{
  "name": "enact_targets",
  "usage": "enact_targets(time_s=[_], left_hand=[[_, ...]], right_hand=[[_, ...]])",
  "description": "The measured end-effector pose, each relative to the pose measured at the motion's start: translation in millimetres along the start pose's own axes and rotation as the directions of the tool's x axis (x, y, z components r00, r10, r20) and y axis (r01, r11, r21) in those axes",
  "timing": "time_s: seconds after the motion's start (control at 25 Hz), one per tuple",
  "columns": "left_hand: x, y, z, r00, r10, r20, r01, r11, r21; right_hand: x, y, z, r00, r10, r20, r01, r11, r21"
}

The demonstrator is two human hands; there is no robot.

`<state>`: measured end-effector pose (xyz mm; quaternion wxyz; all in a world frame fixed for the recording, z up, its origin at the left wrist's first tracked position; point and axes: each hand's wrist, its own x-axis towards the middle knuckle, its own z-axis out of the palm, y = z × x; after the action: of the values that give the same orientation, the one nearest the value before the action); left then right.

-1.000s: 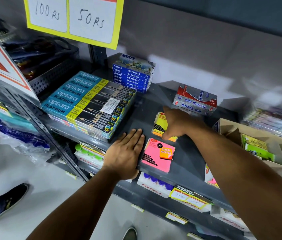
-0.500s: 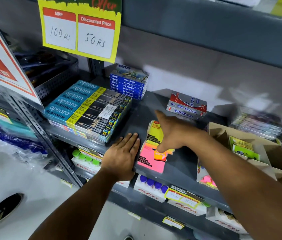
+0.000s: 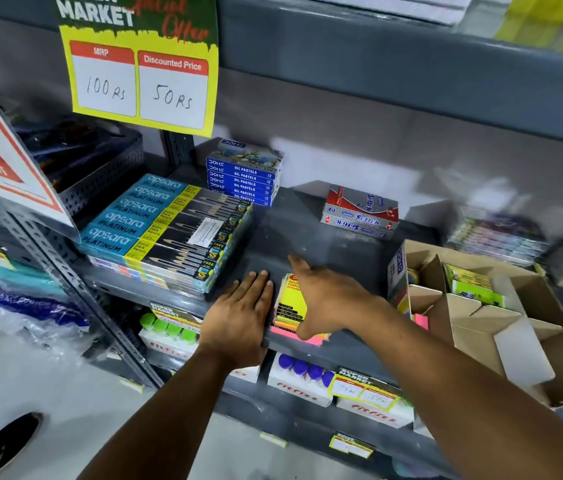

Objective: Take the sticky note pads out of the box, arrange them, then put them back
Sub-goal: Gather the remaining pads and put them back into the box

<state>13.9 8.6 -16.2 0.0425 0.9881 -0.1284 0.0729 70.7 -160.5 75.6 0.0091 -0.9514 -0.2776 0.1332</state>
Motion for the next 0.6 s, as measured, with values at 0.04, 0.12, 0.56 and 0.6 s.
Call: enact_targets(time_s=[0.04, 0.12, 0.56, 0.6], left_hand=[[0, 0, 0, 1.000, 0.001, 0.007, -0.001, 1.000, 0.000], [1, -1, 1, 0.999, 0.005, 0.036, -0.005, 1.000, 0.013], [3, -4, 6, 0.999, -0.001, 0.036, 0.000, 1.000, 0.028], [2, -4, 7, 0.999, 0.000, 0.034, -0.001, 1.000, 0.027]], right_hand=[[0, 1, 1, 1.000, -0.001, -0.001, 0.001, 1.000, 0.015], [0, 2, 4, 1.000, -0.004, 0.004, 0.003, 0.999, 0.041], [6, -2, 16, 0.999, 0.048, -0.014, -0.048, 0.999, 0.014], [6, -2, 17, 0.998, 0.055, -0.029, -0.054, 0.998, 0.010]])
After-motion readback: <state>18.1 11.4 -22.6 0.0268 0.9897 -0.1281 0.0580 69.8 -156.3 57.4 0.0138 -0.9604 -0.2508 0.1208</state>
